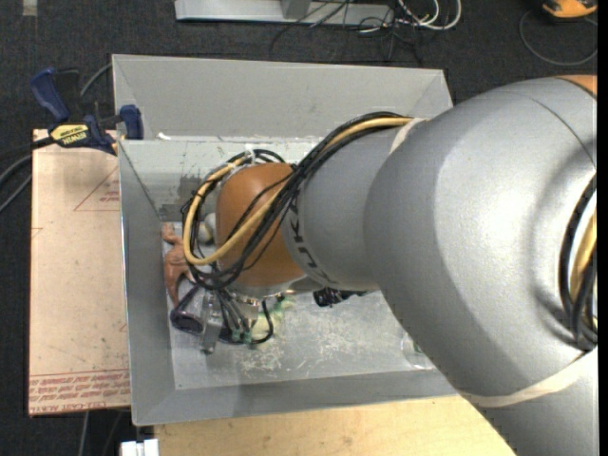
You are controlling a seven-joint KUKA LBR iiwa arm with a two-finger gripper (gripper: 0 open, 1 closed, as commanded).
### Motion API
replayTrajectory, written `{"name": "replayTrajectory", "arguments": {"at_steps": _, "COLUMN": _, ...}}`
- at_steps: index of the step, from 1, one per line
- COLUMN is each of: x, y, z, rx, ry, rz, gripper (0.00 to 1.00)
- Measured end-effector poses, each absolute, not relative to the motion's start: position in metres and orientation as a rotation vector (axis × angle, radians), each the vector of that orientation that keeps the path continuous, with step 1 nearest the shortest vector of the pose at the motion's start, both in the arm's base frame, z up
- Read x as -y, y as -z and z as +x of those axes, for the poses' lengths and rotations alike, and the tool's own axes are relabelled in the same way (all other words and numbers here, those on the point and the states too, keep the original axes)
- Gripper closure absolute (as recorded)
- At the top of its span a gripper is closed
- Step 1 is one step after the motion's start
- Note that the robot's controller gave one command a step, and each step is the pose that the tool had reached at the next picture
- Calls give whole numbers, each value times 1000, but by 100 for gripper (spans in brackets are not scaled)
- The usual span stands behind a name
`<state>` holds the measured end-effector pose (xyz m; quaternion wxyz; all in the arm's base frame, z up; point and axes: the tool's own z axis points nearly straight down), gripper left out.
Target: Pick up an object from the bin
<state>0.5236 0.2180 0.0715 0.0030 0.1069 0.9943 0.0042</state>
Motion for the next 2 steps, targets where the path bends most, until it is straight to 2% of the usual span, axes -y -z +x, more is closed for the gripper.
{"name": "replayTrajectory", "arguments": {"at_steps": 2, "x": -217, "y": -79, "z": 523, "rx": -3121, "ry": -11, "rz": 336, "gripper": 100}}
